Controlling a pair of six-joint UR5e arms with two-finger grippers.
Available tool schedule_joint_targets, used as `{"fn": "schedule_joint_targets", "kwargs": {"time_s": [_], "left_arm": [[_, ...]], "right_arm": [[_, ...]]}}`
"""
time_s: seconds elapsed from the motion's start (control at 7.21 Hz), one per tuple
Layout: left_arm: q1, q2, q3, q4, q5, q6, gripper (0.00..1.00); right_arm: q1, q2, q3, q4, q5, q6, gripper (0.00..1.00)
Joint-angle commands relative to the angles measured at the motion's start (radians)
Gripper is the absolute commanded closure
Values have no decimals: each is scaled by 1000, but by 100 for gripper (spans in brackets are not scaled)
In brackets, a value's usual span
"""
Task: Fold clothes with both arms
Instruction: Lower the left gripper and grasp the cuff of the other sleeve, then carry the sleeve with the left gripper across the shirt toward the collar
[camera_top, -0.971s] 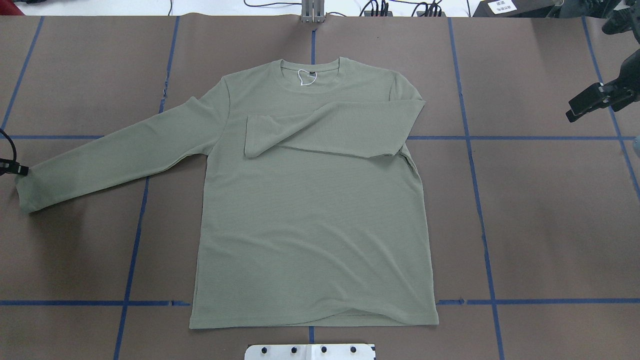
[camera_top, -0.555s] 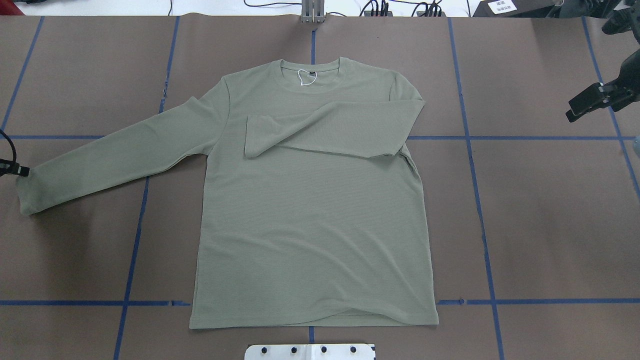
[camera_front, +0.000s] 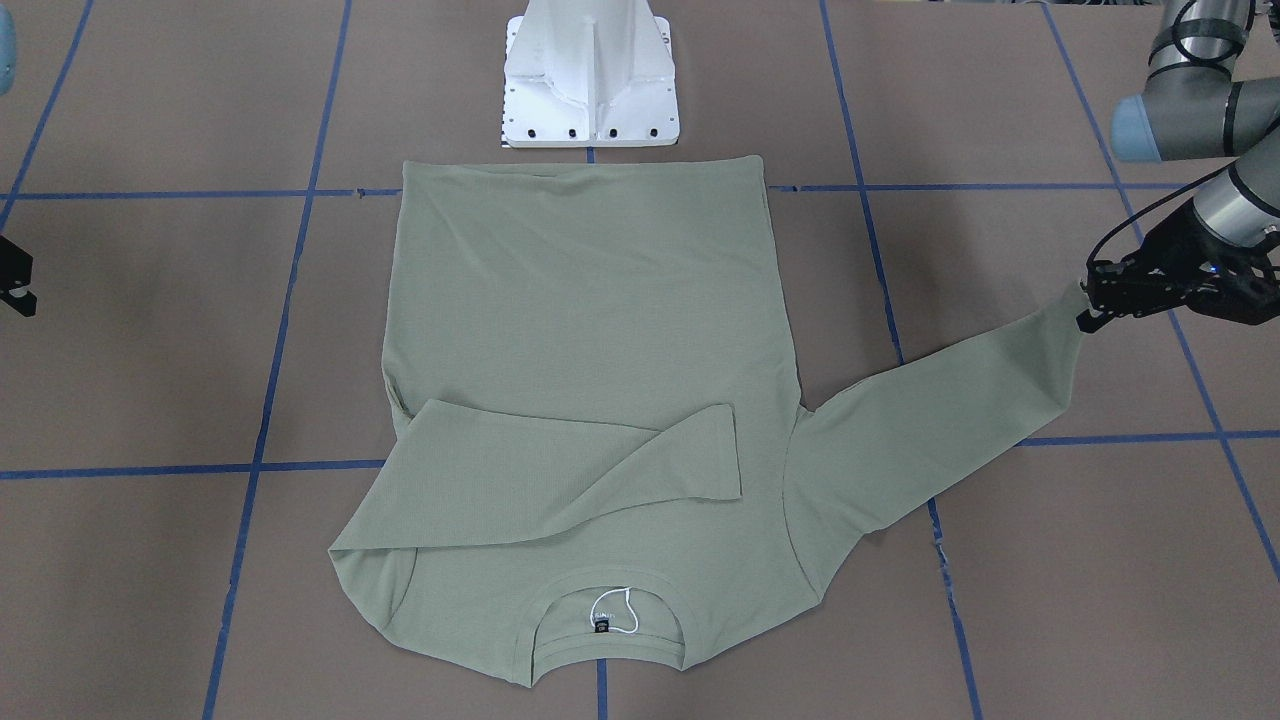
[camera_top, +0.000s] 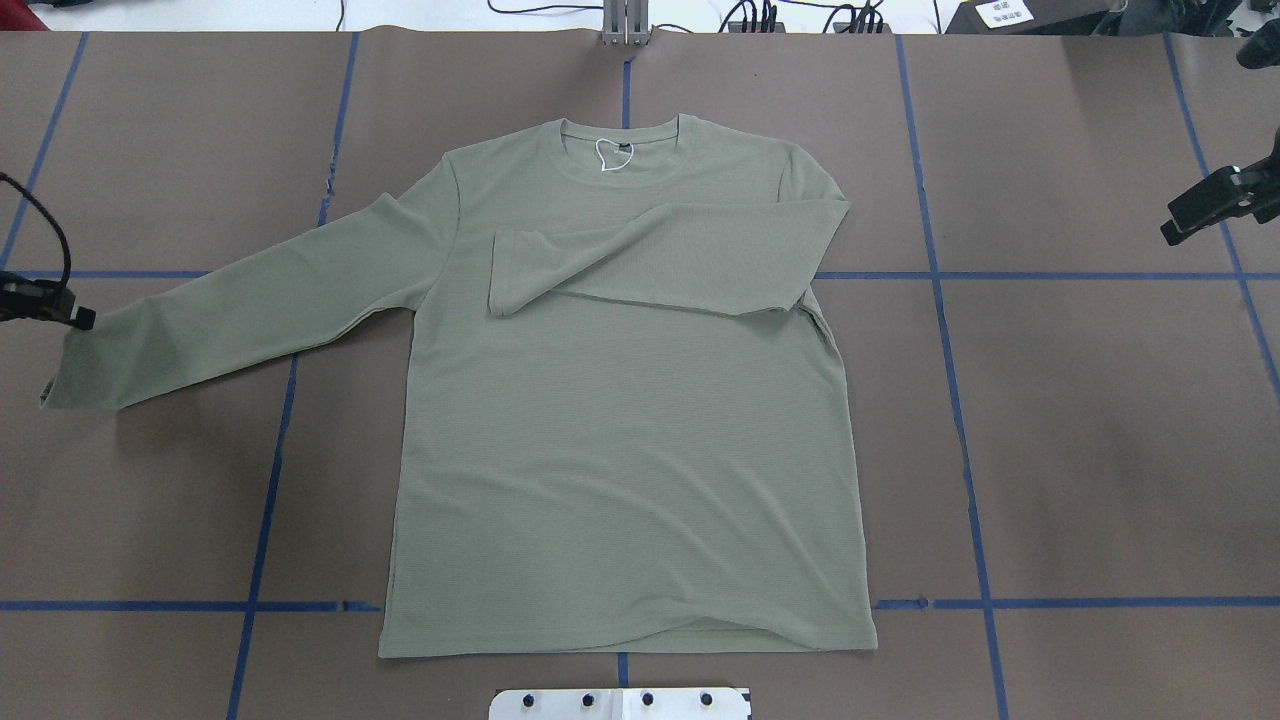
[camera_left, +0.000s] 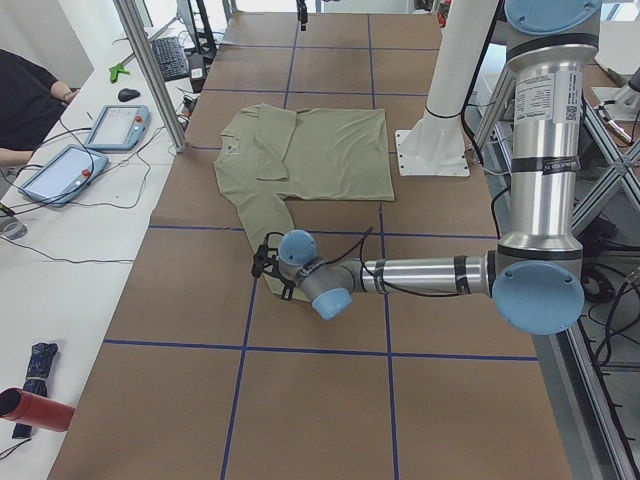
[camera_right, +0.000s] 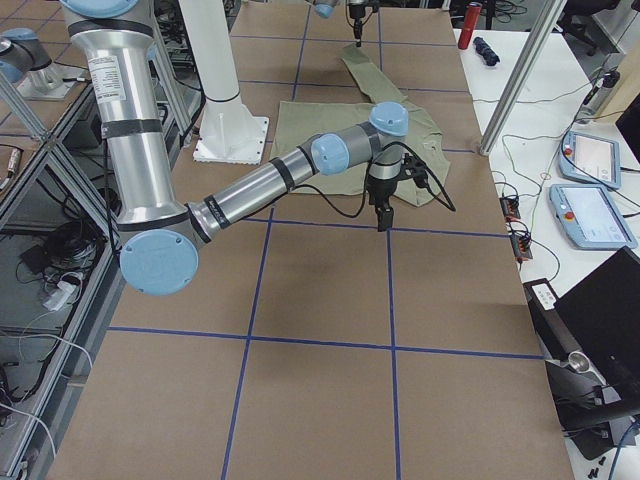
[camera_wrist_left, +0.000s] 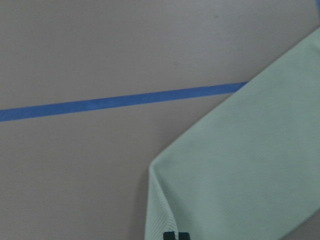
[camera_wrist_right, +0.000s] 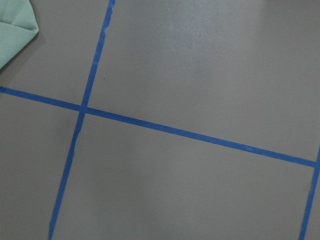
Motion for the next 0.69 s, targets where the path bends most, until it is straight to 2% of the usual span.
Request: {"fn": "schedule_joint_targets", "kwargs": {"time_s": [0.0, 0.14, 0.28, 0.42, 0.55], "left_arm": [[6, -268, -170, 547, 70, -2, 100], [50, -452, -166, 774, 125, -12, 100], [82, -563, -154, 893, 129, -53, 100], [108, -646, -120, 893, 128, -168, 100], [151, -772, -27, 894, 128, -258, 100]], "right_arm": [[68, -52, -3, -1, 3, -110, 0], [99, -75, -5, -7, 3, -158, 0], [142, -104, -11, -10, 3, -237, 0], [181, -130, -17, -10, 17, -290, 0], [202, -162, -22, -7, 21, -319, 0]]}}
